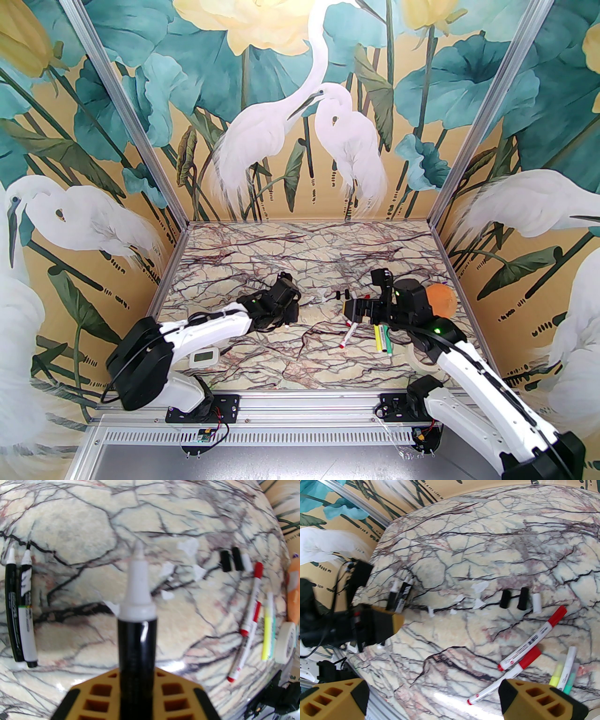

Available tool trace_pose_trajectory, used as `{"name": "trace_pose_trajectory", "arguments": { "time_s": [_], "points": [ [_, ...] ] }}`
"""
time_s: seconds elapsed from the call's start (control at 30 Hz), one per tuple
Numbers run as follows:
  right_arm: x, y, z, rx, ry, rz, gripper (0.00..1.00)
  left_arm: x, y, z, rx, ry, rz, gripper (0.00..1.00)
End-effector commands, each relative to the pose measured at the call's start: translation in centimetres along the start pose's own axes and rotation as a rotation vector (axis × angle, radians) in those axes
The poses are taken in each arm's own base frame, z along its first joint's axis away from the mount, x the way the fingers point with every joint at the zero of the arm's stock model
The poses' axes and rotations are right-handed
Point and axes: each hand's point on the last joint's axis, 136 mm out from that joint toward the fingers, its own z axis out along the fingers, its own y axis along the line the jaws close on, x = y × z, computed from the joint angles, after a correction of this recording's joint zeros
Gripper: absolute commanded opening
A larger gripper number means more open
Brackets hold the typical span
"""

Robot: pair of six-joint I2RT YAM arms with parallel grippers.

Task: Open the pen caps

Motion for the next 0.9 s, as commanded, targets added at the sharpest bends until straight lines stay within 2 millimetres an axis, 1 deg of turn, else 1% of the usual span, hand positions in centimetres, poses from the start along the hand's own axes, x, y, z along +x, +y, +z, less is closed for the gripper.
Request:
{"name": "trace_pose_trajectory", "arguments": {
  "time_s": [0.0,0.13,0.37,0.6,0.87],
  "points": [
    [0.3,0.9,-0.1,-0.051,-0.006,0.004,0.99,-1.1,1.4,0.8,-0.076,-0.007,0.013,0.02],
    [0.4,0.7,0.0,-0.048,-0.007,0.004,1.00,-1.0,2.6,2.2,-0.123,0.029,0.017,0.04],
    [0.3,0.1,0.0,-0.014,-0.015,0.014,0.99,-0.7,3.9,4.0,-0.186,0.057,0.057,0.04],
    [0.5,-0.4,0.4,0.013,-0.006,0.032,0.99,-0.9,5.2,5.1,-0.279,0.064,0.103,0.04],
    [0.6,-0.5,0.6,0.023,0.001,0.037,1.00,-1.1,6.5,6.1,-0.380,0.070,0.130,0.05]
  ]
}}
